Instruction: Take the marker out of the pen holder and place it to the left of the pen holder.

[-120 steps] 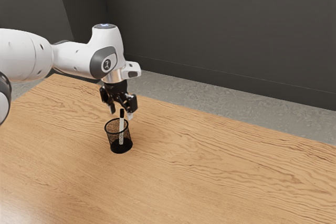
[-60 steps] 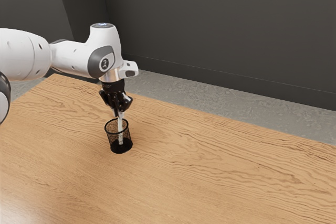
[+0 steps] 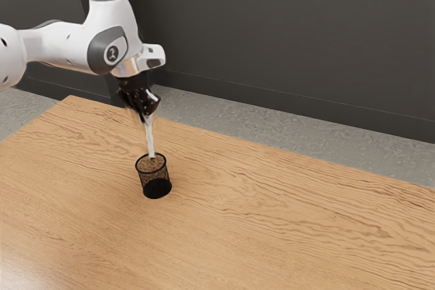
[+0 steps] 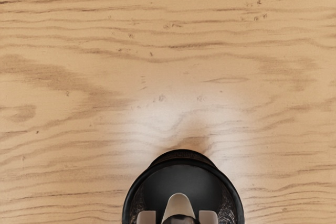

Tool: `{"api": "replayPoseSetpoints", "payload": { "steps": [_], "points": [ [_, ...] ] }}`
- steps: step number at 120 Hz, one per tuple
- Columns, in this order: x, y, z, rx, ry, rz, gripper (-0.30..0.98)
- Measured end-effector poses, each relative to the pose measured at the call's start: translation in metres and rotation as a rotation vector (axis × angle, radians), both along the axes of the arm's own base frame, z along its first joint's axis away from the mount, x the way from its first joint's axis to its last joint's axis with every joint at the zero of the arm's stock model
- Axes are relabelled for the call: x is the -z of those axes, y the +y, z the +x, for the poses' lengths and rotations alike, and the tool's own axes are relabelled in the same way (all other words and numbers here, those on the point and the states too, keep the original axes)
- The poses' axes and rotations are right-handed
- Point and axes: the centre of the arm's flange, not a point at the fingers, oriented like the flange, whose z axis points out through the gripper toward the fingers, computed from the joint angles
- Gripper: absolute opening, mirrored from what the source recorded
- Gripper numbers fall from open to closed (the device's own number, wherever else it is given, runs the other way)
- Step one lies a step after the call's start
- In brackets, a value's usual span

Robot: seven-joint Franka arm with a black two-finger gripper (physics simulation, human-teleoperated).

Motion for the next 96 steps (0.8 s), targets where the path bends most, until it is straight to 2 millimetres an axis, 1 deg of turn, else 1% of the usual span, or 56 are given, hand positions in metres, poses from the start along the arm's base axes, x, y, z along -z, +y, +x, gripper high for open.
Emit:
{"api": "replayPoseSetpoints", "payload": {
  "steps": [12,21,25,33,47,54,60,78,96],
  "points": [
    [-0.024,0.012,-0.008,-0.017,-0.032,0.010,-0.10],
    [-0.031,0.028,-0.013,-0.041,-0.034,0.021,-0.10],
    [-0.028,0.038,-0.016,-0.057,-0.025,0.024,-0.10],
    [-0.016,0.060,-0.024,-0.096,0.005,0.026,-0.10],
    [-0.004,0.107,-0.036,-0.177,0.036,0.027,-0.10],
    [0.005,0.122,-0.038,-0.203,0.052,0.027,-0.10],
    [0.014,0.126,-0.037,-0.211,0.068,0.027,-0.10],
    [0.044,0.126,-0.030,-0.216,0.114,0.023,-0.10],
    [0.059,0.130,-0.028,-0.228,0.130,0.021,-0.10]
  ]
}}
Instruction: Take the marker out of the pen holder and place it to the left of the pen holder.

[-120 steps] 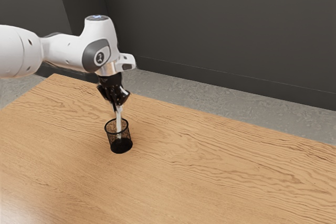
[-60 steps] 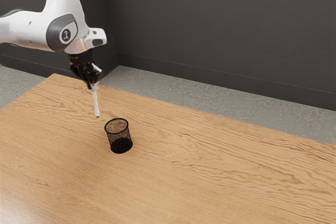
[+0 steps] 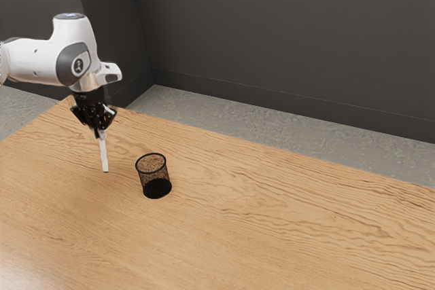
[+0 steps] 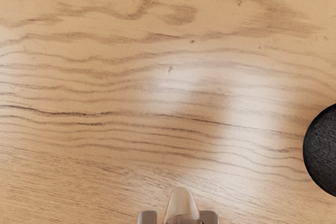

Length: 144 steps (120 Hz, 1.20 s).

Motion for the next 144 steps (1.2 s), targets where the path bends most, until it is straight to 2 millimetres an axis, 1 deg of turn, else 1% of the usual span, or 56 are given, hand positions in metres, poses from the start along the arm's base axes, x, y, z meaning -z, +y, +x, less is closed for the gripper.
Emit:
{"api": "replayPoseSetpoints", "payload": {
  "steps": [12,81,105,126,137,144],
  "points": [
    [0.009,0.002,0.001,-0.011,0.007,-0.009,-0.10],
    [0.047,0.010,0.005,-0.054,0.035,-0.036,-0.10],
    [0.050,0.011,0.005,-0.059,0.033,-0.036,-0.09],
    [0.046,0.010,0.005,-0.055,0.023,-0.053,0.30],
    [0.042,0.010,0.005,-0.050,0.017,-0.056,0.44],
    [0.033,0.010,0.004,-0.044,0.003,-0.055,0.50]
  ]
}}
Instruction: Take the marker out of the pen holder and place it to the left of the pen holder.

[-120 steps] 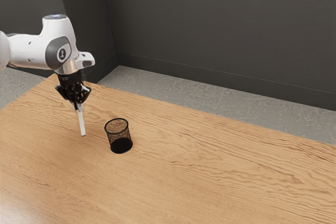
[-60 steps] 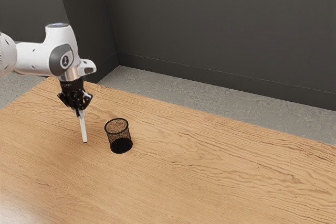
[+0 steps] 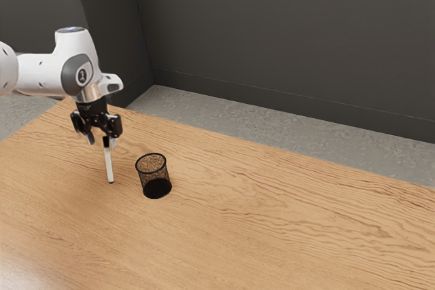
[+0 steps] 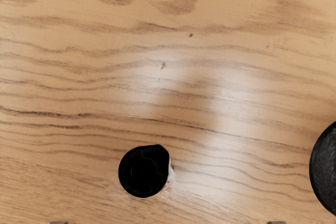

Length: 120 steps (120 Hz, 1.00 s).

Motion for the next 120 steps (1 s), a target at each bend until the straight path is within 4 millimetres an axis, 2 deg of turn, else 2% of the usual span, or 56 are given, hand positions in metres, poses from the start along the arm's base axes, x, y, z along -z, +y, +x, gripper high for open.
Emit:
{"api": "replayPoseSetpoints", "payload": {
  "steps": [5,15,30,34,38,57,80,120],
  "points": [
    [-0.023,-0.005,-0.001,0.014,-0.035,0.006,0.53],
    [-0.129,-0.052,-0.010,0.108,-0.174,0.024,0.58],
    [-0.242,-0.107,-0.019,0.228,-0.292,0.022,0.63],
    [-0.266,-0.117,-0.023,0.253,-0.299,0.024,0.64],
    [-0.282,-0.123,-0.028,0.272,-0.288,0.036,0.64],
    [-0.298,-0.110,-0.049,0.278,-0.182,0.084,0.67],
    [-0.297,-0.154,-0.058,0.371,-0.103,0.093,0.68],
    [-0.284,-0.167,-0.061,0.362,-0.033,0.106,0.68]
  ]
}}
